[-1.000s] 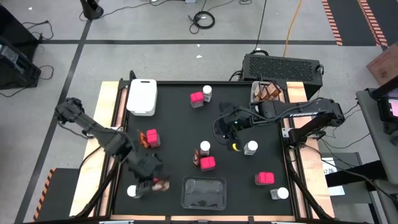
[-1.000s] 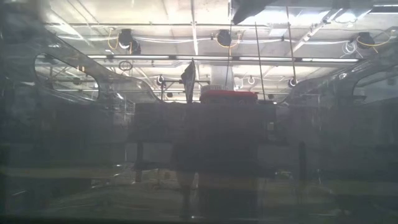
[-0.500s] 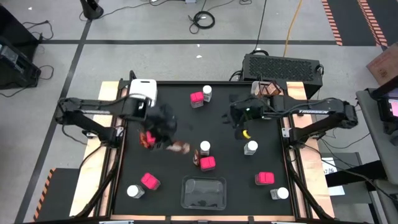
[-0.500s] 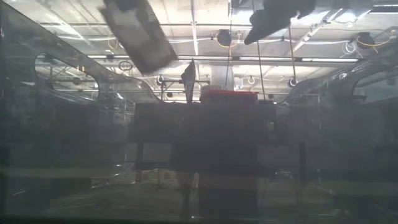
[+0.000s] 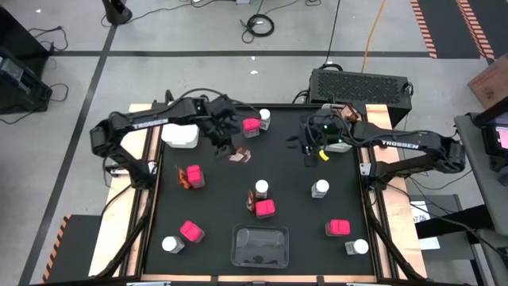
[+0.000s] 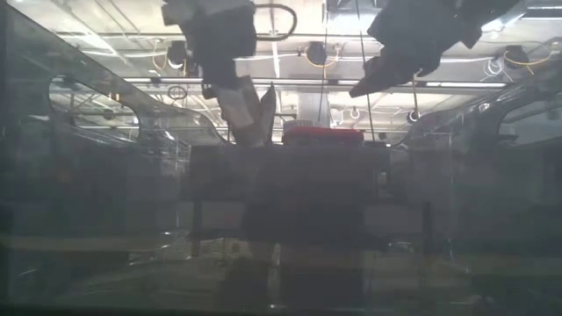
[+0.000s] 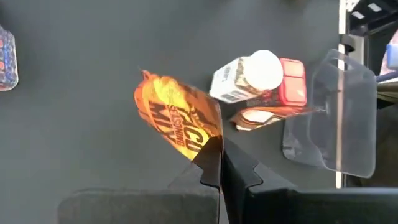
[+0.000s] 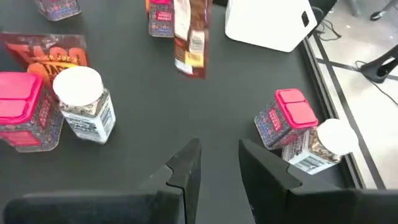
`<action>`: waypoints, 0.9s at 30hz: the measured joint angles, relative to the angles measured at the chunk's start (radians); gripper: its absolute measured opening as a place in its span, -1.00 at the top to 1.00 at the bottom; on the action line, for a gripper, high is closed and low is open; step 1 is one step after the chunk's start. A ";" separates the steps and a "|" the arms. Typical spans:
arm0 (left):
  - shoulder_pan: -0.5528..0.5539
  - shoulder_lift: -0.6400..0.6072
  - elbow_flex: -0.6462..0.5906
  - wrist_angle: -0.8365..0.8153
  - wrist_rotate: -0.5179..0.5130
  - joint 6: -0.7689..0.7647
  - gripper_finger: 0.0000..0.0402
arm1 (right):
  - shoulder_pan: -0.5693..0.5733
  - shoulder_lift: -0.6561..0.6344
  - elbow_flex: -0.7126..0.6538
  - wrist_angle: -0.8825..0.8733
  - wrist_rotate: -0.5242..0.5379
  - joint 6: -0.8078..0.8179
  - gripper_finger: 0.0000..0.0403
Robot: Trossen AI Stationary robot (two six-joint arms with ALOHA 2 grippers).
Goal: Sort spices by type
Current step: Put the brown seasoning pack into the right white bin
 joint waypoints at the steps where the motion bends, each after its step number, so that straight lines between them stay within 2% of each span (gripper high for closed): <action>1: 0.003 0.018 0.019 0.000 -0.001 0.000 1.00 | -0.007 0.005 0.000 0.011 -0.012 0.005 0.48; 12: -0.002 0.275 0.276 -0.184 -0.069 0.102 1.00 | -0.011 0.032 0.001 0.054 -0.019 0.116 0.48; 17: -0.002 0.347 0.313 -0.251 -0.082 0.106 1.00 | -0.011 0.032 0.001 0.053 -0.044 0.139 0.48; 27: -0.002 0.386 0.314 -0.290 -0.085 0.104 0.99 | -0.011 0.032 0.001 0.049 -0.044 0.158 0.48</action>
